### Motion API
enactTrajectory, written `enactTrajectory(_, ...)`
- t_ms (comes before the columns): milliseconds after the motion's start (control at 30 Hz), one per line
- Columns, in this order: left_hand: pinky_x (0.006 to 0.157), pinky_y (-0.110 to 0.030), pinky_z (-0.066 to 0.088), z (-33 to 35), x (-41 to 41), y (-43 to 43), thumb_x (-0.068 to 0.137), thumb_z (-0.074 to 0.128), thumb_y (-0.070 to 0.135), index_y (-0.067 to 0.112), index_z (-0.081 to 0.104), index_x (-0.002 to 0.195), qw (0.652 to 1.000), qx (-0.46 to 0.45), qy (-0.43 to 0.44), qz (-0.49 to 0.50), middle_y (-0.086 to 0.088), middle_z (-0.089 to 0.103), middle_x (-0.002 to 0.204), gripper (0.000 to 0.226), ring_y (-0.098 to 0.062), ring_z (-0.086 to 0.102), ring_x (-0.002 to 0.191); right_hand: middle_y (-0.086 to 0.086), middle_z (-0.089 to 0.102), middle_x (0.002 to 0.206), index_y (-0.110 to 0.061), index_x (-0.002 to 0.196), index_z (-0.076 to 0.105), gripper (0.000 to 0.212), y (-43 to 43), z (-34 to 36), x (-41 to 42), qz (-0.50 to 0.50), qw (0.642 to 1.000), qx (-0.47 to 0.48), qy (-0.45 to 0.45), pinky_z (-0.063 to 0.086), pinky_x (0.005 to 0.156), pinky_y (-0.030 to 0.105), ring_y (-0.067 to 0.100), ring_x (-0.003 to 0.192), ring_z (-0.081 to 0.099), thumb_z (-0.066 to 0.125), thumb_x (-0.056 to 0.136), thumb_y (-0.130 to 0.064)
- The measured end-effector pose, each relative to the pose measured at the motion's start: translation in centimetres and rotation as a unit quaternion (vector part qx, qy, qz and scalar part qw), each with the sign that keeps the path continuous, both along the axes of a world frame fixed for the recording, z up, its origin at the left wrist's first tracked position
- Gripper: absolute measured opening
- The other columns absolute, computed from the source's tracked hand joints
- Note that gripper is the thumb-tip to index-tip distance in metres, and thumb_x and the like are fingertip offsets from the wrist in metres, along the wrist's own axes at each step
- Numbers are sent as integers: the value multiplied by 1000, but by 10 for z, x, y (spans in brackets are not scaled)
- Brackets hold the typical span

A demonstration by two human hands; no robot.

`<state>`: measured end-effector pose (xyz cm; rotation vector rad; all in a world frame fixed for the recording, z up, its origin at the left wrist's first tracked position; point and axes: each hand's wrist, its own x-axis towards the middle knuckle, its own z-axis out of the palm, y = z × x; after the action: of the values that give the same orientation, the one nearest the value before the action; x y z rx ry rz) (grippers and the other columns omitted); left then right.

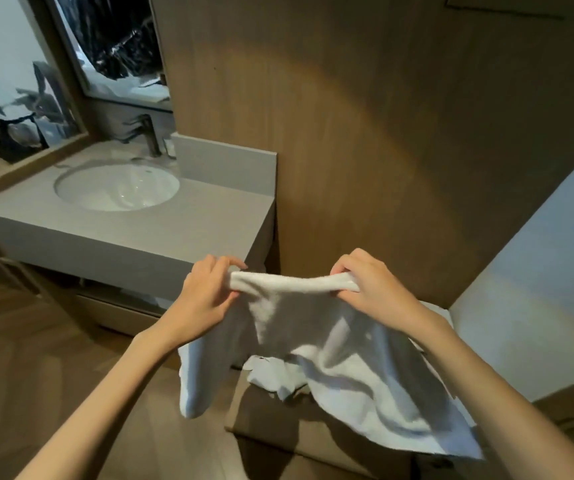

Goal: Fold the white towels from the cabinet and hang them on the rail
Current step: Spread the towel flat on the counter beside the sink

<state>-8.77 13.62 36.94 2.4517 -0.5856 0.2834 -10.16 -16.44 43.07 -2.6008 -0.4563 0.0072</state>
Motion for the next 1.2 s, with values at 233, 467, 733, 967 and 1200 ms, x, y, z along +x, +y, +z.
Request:
enactTrajectory(233, 82, -14, 43, 30, 15, 82, 70, 50, 82, 49, 37, 137, 980, -33, 155, -117, 18, 50, 125, 75, 4, 49, 106, -15, 47, 88, -29, 84, 51, 22, 121, 12, 2, 49, 998, 27, -26, 35, 70, 15, 3, 87, 45, 63, 89, -11)
enactTrajectory(467, 101, -25, 44, 46, 31, 116, 93, 56, 39, 32, 49, 133, 948, -84, 211, -223, 9, 62, 124, 41, -2, 56, 114, -5, 49, 96, -21, 94, 57, 14, 210, 25, 11, 91, 988, -9, -126, 38, 76, 24, 10, 91, 37, 63, 89, -10)
enactTrajectory(733, 73, -25, 50, 48, 56, 155, 89, 67, 26, 27, 45, 114, 930, -173, 222, -238, 14, 60, 75, 32, -8, 59, 74, -8, 51, 91, -22, 93, 51, 24, 251, 44, 34, 53, 992, 16, -111, 41, 70, 25, 10, 89, 43, 59, 85, -1)
enactTrajectory(967, 68, -23, 40, 30, 114, 195, 96, 55, 31, 27, 57, 95, 959, -94, 153, -219, 15, 55, 85, 5, -5, 50, 76, -11, 52, 86, -20, 92, 57, 14, 258, 39, 81, 29, 987, -42, -153, 35, 67, 20, 9, 82, 39, 58, 81, -10)
enactTrajectory(1200, 73, -42, 49, 30, 226, 257, 92, 51, 36, 24, 61, 93, 992, 6, 84, -94, 8, 63, 88, 15, -13, 58, 81, -7, 52, 84, -17, 86, 57, 38, 244, 15, 153, -18, 994, -76, -74, 36, 71, 27, 11, 83, 42, 65, 83, -53)
